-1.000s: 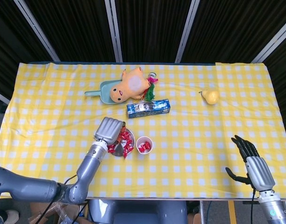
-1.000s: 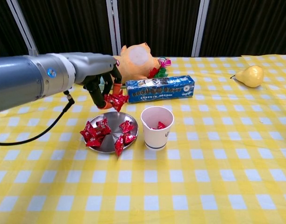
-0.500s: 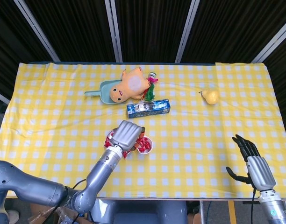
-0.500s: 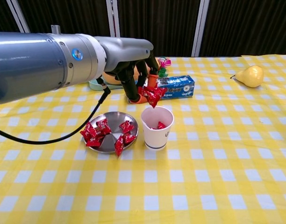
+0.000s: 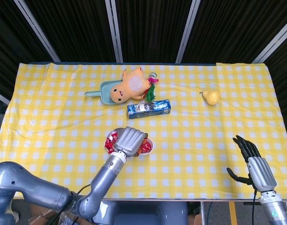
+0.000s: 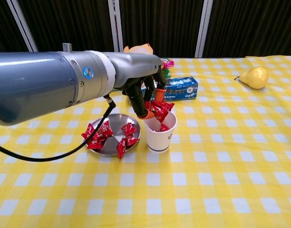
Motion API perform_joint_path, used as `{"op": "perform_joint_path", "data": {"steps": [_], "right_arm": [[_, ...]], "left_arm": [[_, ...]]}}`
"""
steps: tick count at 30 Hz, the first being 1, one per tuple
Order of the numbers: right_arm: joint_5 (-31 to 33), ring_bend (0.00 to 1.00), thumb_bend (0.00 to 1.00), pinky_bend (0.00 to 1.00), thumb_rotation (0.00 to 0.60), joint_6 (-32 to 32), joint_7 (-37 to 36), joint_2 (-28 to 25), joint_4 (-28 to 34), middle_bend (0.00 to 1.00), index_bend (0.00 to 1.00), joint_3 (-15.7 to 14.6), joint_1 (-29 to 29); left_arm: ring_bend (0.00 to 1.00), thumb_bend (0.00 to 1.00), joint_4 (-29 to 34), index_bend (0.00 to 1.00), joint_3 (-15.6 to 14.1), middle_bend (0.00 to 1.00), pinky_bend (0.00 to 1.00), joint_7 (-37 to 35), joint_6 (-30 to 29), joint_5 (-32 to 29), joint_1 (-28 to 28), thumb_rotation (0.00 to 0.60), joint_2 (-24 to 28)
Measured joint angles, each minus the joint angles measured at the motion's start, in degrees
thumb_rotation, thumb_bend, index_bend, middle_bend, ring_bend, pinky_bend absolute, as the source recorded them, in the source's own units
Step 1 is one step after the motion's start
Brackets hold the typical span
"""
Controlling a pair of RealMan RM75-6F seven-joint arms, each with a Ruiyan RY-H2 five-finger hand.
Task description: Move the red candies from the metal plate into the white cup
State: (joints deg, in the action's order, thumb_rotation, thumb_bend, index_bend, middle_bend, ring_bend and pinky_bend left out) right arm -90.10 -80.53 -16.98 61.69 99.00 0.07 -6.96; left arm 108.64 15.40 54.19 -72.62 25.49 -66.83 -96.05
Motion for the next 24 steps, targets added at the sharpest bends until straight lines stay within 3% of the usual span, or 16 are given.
{"op": "perform_joint_path", "data": {"steps": [24], "right_arm": [[-0.01, 0.0, 0.36, 0.0, 0.6, 0.07, 0.08, -0.09, 0.13, 0.0, 0.0, -0.03, 0.0]], "left_arm": [[0.86, 0.35, -5.76, 0.49, 0.69, 0.61, 0.92, 0.69, 0.67, -4.16, -1.31, 0.6, -3.03]]}}
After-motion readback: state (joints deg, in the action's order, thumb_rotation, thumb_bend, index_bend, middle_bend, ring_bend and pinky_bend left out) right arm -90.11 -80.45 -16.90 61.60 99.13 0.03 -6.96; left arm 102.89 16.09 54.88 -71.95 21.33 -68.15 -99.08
